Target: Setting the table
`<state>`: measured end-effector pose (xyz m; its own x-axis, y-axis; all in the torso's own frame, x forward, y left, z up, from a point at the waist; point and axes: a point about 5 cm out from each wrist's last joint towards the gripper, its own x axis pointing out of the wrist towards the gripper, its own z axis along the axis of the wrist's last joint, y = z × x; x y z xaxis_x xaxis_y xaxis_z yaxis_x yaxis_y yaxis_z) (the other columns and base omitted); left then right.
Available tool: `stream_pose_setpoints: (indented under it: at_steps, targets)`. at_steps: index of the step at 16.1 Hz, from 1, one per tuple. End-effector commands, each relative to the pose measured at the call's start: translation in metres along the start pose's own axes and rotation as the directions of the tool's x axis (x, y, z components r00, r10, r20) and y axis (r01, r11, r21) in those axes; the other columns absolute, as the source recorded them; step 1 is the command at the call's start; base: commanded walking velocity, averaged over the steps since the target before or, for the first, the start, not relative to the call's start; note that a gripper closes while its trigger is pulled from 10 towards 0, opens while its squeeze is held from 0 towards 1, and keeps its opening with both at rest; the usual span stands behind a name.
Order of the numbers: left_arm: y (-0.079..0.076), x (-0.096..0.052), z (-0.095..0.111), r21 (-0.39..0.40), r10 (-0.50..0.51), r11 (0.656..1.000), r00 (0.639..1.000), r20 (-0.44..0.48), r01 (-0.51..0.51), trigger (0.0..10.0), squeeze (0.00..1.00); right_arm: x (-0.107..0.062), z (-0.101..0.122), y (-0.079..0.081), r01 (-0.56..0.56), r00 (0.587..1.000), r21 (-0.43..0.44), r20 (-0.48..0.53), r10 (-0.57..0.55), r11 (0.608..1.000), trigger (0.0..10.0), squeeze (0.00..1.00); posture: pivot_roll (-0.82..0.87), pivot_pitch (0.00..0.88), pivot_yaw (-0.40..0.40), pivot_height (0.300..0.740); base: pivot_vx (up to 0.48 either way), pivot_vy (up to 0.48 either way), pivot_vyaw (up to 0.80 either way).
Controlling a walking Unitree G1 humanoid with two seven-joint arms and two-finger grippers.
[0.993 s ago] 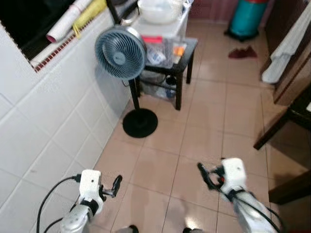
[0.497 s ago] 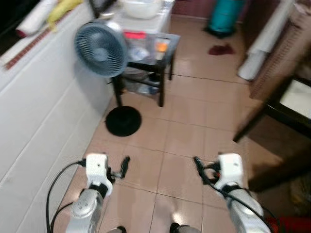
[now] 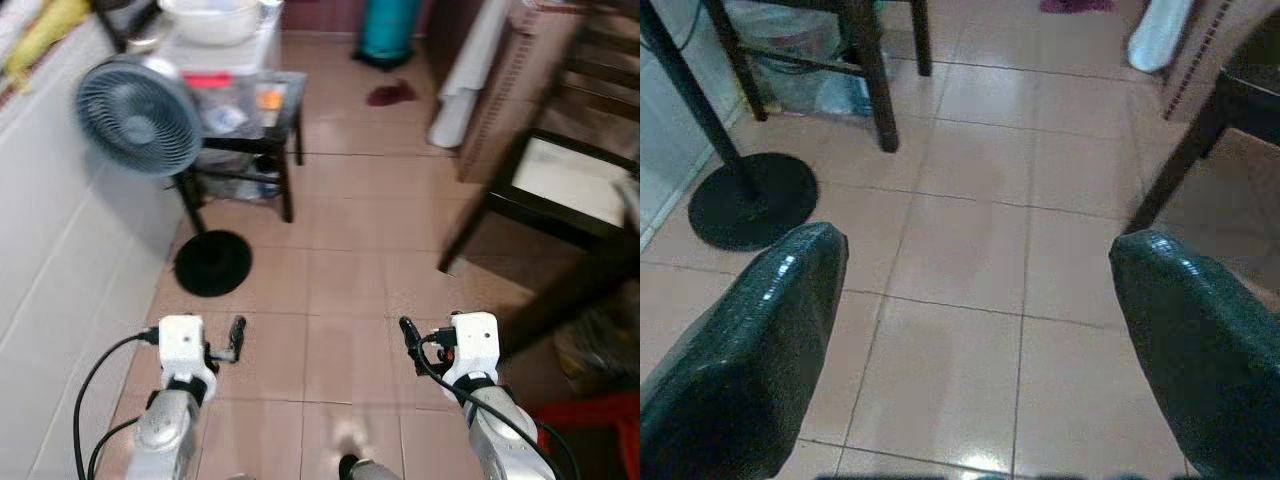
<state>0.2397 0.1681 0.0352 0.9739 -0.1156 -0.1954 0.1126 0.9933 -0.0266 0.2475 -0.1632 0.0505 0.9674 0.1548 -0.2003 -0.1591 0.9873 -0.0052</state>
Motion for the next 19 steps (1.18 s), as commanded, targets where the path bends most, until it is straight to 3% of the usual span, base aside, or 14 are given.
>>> stream_pose_setpoints:
  at_steps: [1,5,9,10,12,13,16,18,19]
  targets:
    - [-0.004,-0.006,-0.006,0.037,-0.033,0.999,0.999,-0.018,0.034,10.0,0.00,-0.004,0.000,0.006,-0.023,1.000,-0.011,-0.002,0.023,1.000,10.0,0.00,-0.07,0.182,0.030,0.740,0.000,0.000,-0.80]
    - [0.006,-0.016,-0.007,0.088,-0.025,0.996,0.999,-0.025,0.027,10.0,0.00,-0.011,-0.003,-0.011,0.064,0.998,0.027,-0.016,-0.064,0.998,10.0,0.00,-0.06,0.193,0.043,0.740,0.000,0.000,-0.80]
    - [0.009,-0.020,-0.005,0.114,0.014,0.993,1.000,-0.020,-0.011,10.0,0.00,-0.012,-0.001,-0.015,0.107,0.994,0.071,-0.017,-0.106,0.992,10.0,0.00,-0.06,0.193,0.051,0.740,0.000,0.000,-0.38]
    - [0.009,-0.021,-0.005,0.111,0.010,0.994,1.000,-0.021,-0.008,10.0,0.00,-0.012,0.002,-0.015,0.108,0.994,0.056,-0.012,-0.108,0.993,10.0,0.00,-0.06,0.193,0.051,0.740,0.000,0.000,0.00]
    - [0.011,-0.023,-0.005,0.114,0.026,0.993,0.999,-0.026,-0.023,10.0,0.00,-0.015,0.008,-0.017,0.151,0.988,-0.058,0.015,-0.151,0.987,10.0,0.00,-0.07,0.195,0.048,0.740,0.000,0.000,0.00]
    - [0.014,-0.024,-0.003,0.139,0.043,0.989,0.999,-0.005,-0.041,10.0,0.00,-0.019,0.012,-0.018,0.131,0.991,-0.009,0.042,-0.130,0.991,10.0,0.00,-0.07,0.194,0.046,0.740,0.000,0.000,0.00]
    - [0.035,-0.035,0.020,0.142,0.145,0.976,0.980,0.138,-0.165,10.0,0.00,-0.036,0.025,-0.029,0.197,0.974,0.000,0.117,-0.196,0.980,10.0,0.00,-0.07,0.191,0.047,0.740,0.000,0.000,0.00]
    - [0.036,-0.037,0.037,0.191,0.140,0.964,0.965,0.224,-0.184,10.0,0.00,-0.041,0.052,-0.024,0.139,0.967,0.034,0.209,-0.143,0.990,10.0,0.00,-0.07,0.196,0.050,0.740,0.000,0.000,0.00]
    - [0.033,-0.033,0.040,0.193,0.124,0.966,0.965,0.230,-0.170,10.0,0.00,-0.039,0.063,-0.021,0.122,0.961,0.000,0.251,-0.118,0.993,10.0,0.00,-0.08,0.197,0.053,0.740,0.000,0.000,0.00]
